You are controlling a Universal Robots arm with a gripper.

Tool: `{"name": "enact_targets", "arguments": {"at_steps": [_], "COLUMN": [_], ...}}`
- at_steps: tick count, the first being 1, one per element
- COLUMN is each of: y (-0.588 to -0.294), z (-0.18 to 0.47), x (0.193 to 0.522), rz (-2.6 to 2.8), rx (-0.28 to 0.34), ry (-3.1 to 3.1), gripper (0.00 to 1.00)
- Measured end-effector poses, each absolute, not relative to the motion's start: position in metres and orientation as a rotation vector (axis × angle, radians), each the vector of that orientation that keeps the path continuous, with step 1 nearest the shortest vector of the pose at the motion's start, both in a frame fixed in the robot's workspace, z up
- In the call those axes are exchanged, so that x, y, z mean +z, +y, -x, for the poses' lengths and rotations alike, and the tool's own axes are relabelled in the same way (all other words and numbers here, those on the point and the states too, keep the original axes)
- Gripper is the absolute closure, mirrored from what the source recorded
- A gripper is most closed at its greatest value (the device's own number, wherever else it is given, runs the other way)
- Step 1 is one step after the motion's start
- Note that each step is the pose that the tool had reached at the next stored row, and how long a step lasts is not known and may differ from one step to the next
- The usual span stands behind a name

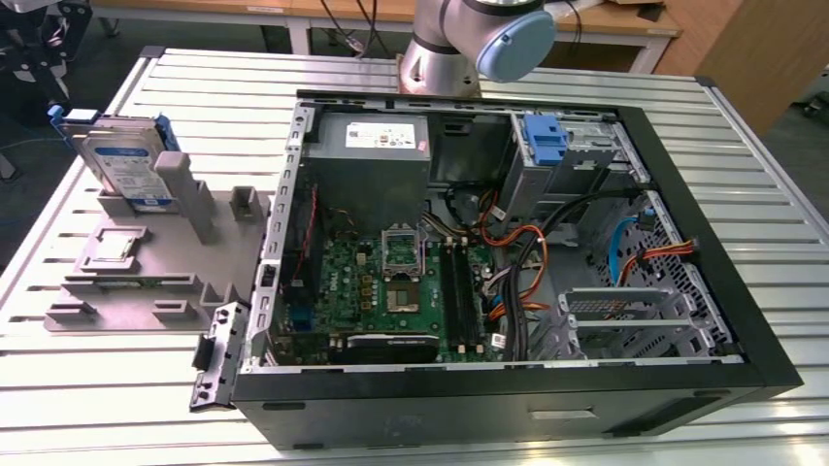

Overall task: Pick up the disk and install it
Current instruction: 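Pick up the disk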

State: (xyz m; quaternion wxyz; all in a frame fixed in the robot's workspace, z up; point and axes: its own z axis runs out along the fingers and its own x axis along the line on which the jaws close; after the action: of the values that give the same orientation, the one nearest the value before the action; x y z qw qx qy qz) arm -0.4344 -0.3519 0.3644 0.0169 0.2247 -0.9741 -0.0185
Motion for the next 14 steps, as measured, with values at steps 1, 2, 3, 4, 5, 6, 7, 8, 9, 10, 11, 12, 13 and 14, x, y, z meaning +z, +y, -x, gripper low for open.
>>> {"name": "enact_targets", "arguments": {"at_steps": [1, 2, 3, 4, 5, 6, 7, 8, 9, 10, 11, 12, 13, 14], "y": [-0.3519, -0.3519, -0.3519, -0.3519, -0.3519, -0.3519, -0.3519, -0.3519, -0.3519, -0.3519, -0.3519, -0.3519, -0.3519, -0.3519], "z": [0.4345, 0.4345, 0.4345, 0.4345, 0.4345, 0.4345, 0.4345, 0.4345, 0.4345, 0.4345, 0.4345, 0.4345, 0.4345, 0.4345], "x": [0.3644, 0.3644, 0.3644, 0.3644, 0.3644, 0.3644, 0.3644, 0.3644, 0.3644, 0.3644, 0.3644, 0.3644, 0.3644, 0.3644], "rz": [-0.706, -0.713, -0.72, -0.729, -0.737, -0.742, -0.748, -0.752, -0.753, -0.754, -0.754, -0.754, -0.754, -0.754], "rx": [-0.057, -0.057, -0.057, -0.057, -0.057, -0.057, -0.057, -0.057, -0.057, -0.056, -0.056, -0.056, -0.056, -0.056], "ry": [-3.026, -3.024, -3.023, -3.02, -3.018, -3.017, -3.015, -3.014, -3.014, -3.014, -3.014, -3.014, -3.014, -3.014], "gripper": [0.9, 0.9, 0.9, 0.9, 0.9, 0.9, 0.9, 0.9, 0.9, 0.9, 0.9, 0.9, 0.9, 0.9]}}
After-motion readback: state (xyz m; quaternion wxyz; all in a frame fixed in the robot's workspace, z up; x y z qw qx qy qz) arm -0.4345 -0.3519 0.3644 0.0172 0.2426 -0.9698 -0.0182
